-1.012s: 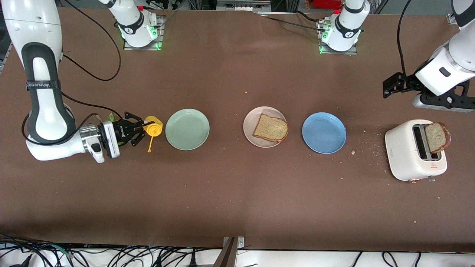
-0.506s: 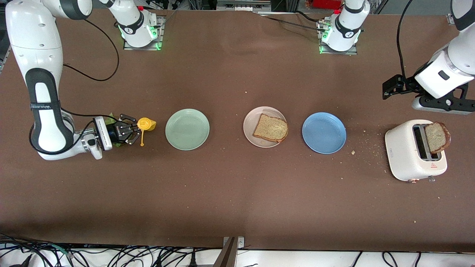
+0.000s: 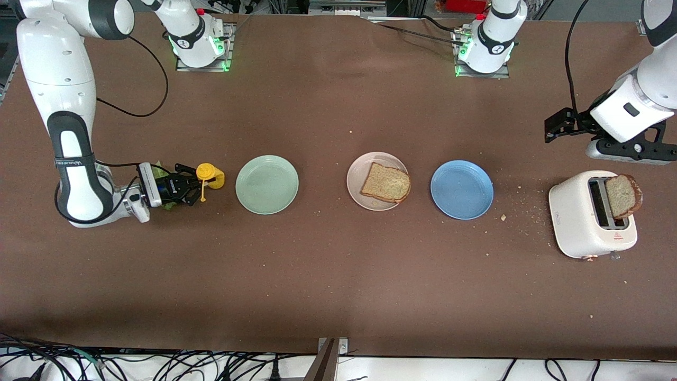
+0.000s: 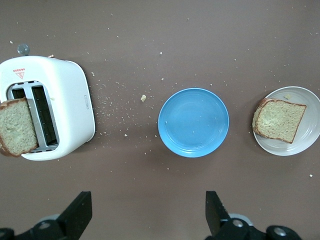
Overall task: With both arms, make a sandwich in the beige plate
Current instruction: 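Set the yellow bottle down and open the right gripper, then move the right gripper down to the green lettuce leaf, then close the right gripper on the green lettuce leaf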
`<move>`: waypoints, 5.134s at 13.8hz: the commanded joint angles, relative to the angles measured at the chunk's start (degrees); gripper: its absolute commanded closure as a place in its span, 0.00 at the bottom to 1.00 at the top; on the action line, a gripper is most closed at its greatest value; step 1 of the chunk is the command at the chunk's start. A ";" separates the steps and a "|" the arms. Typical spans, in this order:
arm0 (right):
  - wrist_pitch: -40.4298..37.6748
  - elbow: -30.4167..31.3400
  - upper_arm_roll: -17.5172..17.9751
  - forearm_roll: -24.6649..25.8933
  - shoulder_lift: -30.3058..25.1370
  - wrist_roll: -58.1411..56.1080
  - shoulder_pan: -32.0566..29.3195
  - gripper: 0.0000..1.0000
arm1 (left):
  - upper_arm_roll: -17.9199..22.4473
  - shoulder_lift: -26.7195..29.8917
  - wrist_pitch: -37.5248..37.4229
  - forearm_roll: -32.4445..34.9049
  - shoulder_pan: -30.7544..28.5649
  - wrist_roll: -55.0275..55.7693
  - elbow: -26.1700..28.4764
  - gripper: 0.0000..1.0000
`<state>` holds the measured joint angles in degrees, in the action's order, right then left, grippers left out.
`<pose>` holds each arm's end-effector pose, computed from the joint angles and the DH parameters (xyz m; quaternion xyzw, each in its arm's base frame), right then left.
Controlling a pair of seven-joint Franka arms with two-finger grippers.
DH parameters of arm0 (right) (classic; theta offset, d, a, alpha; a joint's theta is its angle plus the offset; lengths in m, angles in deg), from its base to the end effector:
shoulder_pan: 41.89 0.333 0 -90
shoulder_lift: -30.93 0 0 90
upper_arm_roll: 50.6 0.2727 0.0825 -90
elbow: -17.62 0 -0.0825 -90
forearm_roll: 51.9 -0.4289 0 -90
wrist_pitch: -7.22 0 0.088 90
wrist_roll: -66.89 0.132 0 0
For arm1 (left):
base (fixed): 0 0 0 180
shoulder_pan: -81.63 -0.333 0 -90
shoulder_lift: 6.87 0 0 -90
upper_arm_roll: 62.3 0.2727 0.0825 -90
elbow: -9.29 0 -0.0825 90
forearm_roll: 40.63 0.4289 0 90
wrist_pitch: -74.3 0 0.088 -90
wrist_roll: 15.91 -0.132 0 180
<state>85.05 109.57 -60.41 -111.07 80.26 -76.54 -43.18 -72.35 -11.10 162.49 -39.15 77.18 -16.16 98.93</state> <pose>0.5798 0.0148 0.0623 -0.4687 -0.6405 -0.2933 0.5329 0.6079 -0.0535 0.5128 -0.9975 0.0513 0.0486 0.0088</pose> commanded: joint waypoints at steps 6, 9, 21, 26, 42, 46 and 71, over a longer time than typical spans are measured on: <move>-0.05 -0.71 -0.73 -1.39 3.76 -5.98 -0.28 1.00 | -0.14 -1.48 -0.04 -0.68 -0.03 0.24 -1.13 0.00; 0.30 -1.06 -1.09 -1.30 4.02 -4.58 -0.28 0.46 | -0.14 -1.48 -0.04 -0.68 -0.12 0.33 -1.13 0.00; 4.07 -12.40 -1.97 25.90 -10.99 35.53 -0.64 0.00 | -0.23 -1.48 -0.04 -0.68 -0.12 0.15 -1.13 0.00; 11.81 -11.09 4.17 48.59 -19.26 70.77 -0.02 0.00 | -0.14 -1.48 -0.04 -0.68 -0.12 0.15 -1.13 0.00; 44.42 16.68 9.90 65.85 -23.67 144.22 1.56 0.00 | 0.30 -5.88 0.23 -0.60 -2.66 -0.11 -5.96 0.00; 46.44 19.58 9.90 65.50 -23.05 144.31 1.47 0.00 | 0.12 -5.88 0.23 -0.51 -2.58 0.07 -6.05 0.00; 53.05 21.00 9.55 65.49 -21.63 137.81 1.03 1.00 | -0.14 -5.79 0.05 -0.51 -2.40 0.15 -6.05 0.00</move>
<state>138.20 130.59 -50.96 -46.38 60.56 63.25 -41.87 -72.27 -16.29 163.28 -39.15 74.75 -16.16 94.48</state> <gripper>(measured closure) 0.943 0.000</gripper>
